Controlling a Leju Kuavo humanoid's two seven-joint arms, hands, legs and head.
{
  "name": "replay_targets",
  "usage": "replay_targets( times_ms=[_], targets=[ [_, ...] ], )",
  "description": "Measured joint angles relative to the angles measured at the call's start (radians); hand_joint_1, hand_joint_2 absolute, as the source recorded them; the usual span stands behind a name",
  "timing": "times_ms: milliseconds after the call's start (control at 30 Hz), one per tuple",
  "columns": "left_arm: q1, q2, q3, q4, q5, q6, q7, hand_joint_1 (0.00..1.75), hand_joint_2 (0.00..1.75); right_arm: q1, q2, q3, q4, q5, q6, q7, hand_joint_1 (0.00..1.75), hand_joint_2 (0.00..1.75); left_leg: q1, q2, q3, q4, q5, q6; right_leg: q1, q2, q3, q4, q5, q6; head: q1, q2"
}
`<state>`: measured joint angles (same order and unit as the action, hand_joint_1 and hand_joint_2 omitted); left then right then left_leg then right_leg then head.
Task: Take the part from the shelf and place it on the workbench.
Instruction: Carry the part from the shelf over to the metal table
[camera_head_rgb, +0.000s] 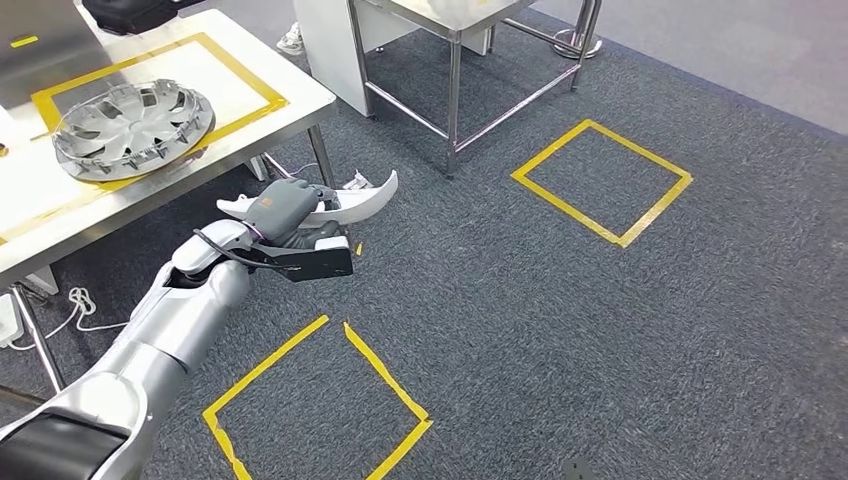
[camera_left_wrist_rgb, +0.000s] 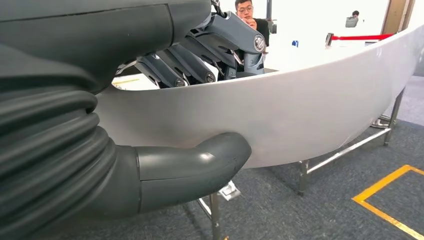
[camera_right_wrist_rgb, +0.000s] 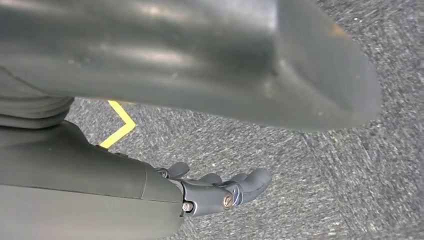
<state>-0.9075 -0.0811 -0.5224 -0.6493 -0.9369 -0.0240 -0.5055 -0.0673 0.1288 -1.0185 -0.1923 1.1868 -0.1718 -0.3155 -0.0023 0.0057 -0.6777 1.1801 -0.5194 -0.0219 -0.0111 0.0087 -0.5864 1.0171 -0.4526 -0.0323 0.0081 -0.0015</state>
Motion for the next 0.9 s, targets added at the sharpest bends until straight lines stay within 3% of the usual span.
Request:
replay_targets(
  times_ms=[33, 100, 133, 233, 300, 367, 400, 433, 467, 533, 567, 633, 700, 767, 833, 900],
  targets=[
    [-0.001, 0.002, 0.0, 0.0, 0.0, 0.001, 0.0, 1.71, 1.75, 0.001, 0.0, 0.0, 0.0, 0.0, -0.001, 0.0, 0.0, 0.0, -0.004, 0.016, 0.018, -0.069, 0.049, 0.008, 0.002, -0.003, 0.011, 0.002, -0.009, 0.003, 0.0, 0.0],
    [-0.003, 0.002, 0.001, 0.002, -0.001, 0.004, 0.0, 1.71, 1.75, 0.002, 0.0, 0.0, 0.0, -0.001, -0.004, -0.001, 0.0, 0.0, -0.012, 0.044, 0.041, -0.152, 0.095, 0.022, 0.006, -0.011, 0.024, 0.004, -0.025, 0.012, 0.0, 0.0],
    [-0.004, 0.0, 0.001, 0.002, -0.002, 0.006, 0.0, 1.71, 1.75, 0.003, 0.0, 0.0, 0.0, -0.001, -0.006, -0.001, 0.0, 0.0, -0.014, 0.047, 0.043, -0.16, 0.094, 0.026, 0.008, -0.018, 0.027, 0.004, -0.032, 0.018, 0.0, 0.0],
    [-0.006, -0.001, 0.004, 0.002, -0.006, 0.012, 0.0, 1.71, 1.75, 0.002, 0.0, 0.0, 0.0, -0.002, -0.006, -0.002, 0.0, 0.0, -0.008, 0.021, 0.053, -0.166, 0.104, 0.041, 0.009, -0.032, 0.029, 0.016, -0.053, 0.036, 0.0, 0.0],
    [-0.007, -0.002, 0.006, 0.001, -0.006, 0.017, -0.001, 1.71, 1.75, 0.002, 0.0, 0.0, 0.0, -0.003, -0.004, -0.004, 0.0, 0.0, -0.002, 0.006, 0.06, -0.171, 0.103, 0.05, 0.005, -0.023, -0.013, 0.1, -0.092, 0.049, 0.002, 0.0],
    [-0.002, -0.003, 0.006, 0.003, -0.007, 0.02, -0.003, 1.71, 1.75, 0.002, 0.001, 0.0, 0.0, -0.003, -0.001, -0.005, 0.0, 0.0, -0.001, -0.012, 0.063, -0.169, 0.096, 0.054, 0.002, -0.017, -0.096, 0.236, -0.135, 0.06, 0.002, 0.0],
    [0.002, -0.003, 0.006, 0.004, -0.007, 0.021, -0.003, 1.71, 1.75, 0.002, 0.001, 0.0, 0.0, -0.002, 0.0, -0.005, 0.0, 0.0, -0.001, -0.022, 0.065, -0.167, 0.092, 0.054, 0.0, -0.017, -0.131, 0.281, -0.139, 0.063, 0.002, 0.0],
    [0.006, -0.002, 0.006, 0.004, -0.007, 0.022, -0.003, 1.71, 1.75, 0.003, 0.0, 0.0, 0.0, -0.002, 0.001, -0.005, 0.0, 0.0, -0.001, -0.031, 0.067, -0.164, 0.087, 0.052, -0.001, -0.016, -0.15, 0.289, -0.122, 0.064, 0.002, 0.0],
    [0.009, -0.001, 0.006, 0.005, -0.007, 0.022, -0.003, 1.71, 1.75, 0.004, 0.0, 0.0, 0.0, -0.002, 0.003, -0.006, 0.0, 0.0, 0.0, -0.04, 0.071, -0.161, 0.081, 0.05, -0.002, -0.015, -0.149, 0.259, -0.087, 0.064, 0.002, 0.0],
    [0.012, 0.0, 0.007, 0.005, -0.007, 0.023, -0.003, 1.71, 1.75, 0.004, 0.0, 0.0, 0.0, -0.001, 0.004, -0.005, 0.0, 0.0, 0.001, -0.056, 0.08, -0.153, 0.067, 0.042, -0.005, 0.005, -0.105, 0.129, -0.003, 0.062, 0.002, 0.0],
    [0.011, 0.0, 0.007, 0.005, -0.007, 0.023, -0.003, 1.71, 1.75, 0.004, 0.0, 0.0, 0.0, 0.0, 0.004, -0.005, 0.0, 0.0, 0.001, -0.064, 0.081, -0.148, 0.061, 0.037, -0.007, 0.02, -0.081, 0.072, 0.02, 0.059, 0.002, 0.0],
    [0.012, 0.0, 0.007, 0.005, -0.008, 0.024, -0.003, 1.71, 1.75, 0.004, 0.0, 0.0, 0.0, 0.001, 0.005, -0.004, 0.0, 0.0, 0.001, -0.078, 0.08, -0.146, 0.056, 0.024, -0.006, 0.039, -0.058, 0.025, 0.024, 0.049, 0.001, 0.0],
    [0.013, 0.003, 0.008, 0.004, -0.008, 0.024, -0.003, 1.71, 1.75, 0.002, 0.001, 0.0, 0.0, 0.002, 0.005, -0.003, 0.0, 0.0, 0.004, -0.087, 0.079, -0.15, 0.054, 0.012, -0.006, 0.027, -0.053, 0.019, 0.021, 0.036, 0.002, 0.0],
    [0.012, 0.006, 0.011, 0.003, -0.009, 0.024, -0.003, 1.71, 1.75, 0.001, 0.002, 0.0, 0.0, 0.003, 0.005, -0.002, 0.0, 0.0, 0.003, -0.063, 0.069, -0.125, 0.036, 0.002, -0.009, 0.013, -0.042, 0.012, 0.019, 0.021, -0.002, 0.0],
    [0.011, 0.007, 0.015, 0.003, -0.009, 0.023, -0.003, 1.71, 1.75, 0.002, 0.002, 0.0, 0.0, 0.004, 0.004, -0.001, 0.0, 0.0, 0.002, -0.027, 0.018, -0.022, -0.013, -0.006, -0.008, 0.0, -0.034, 0.009, 0.014, 0.01, -0.006, 0.0],
    [0.014, 0.007, 0.017, 0.004, -0.009, 0.023, -0.003, 1.71, 1.75, 0.002, 0.002, 0.0, 0.0, 0.004, 0.003, -0.001, 0.0, 0.0, 0.005, -0.016, -0.051, 0.102, -0.055, -0.01, -0.007, -0.011, -0.03, 0.01, 0.009, 0.006, -0.007, 0.0]
  ],
)
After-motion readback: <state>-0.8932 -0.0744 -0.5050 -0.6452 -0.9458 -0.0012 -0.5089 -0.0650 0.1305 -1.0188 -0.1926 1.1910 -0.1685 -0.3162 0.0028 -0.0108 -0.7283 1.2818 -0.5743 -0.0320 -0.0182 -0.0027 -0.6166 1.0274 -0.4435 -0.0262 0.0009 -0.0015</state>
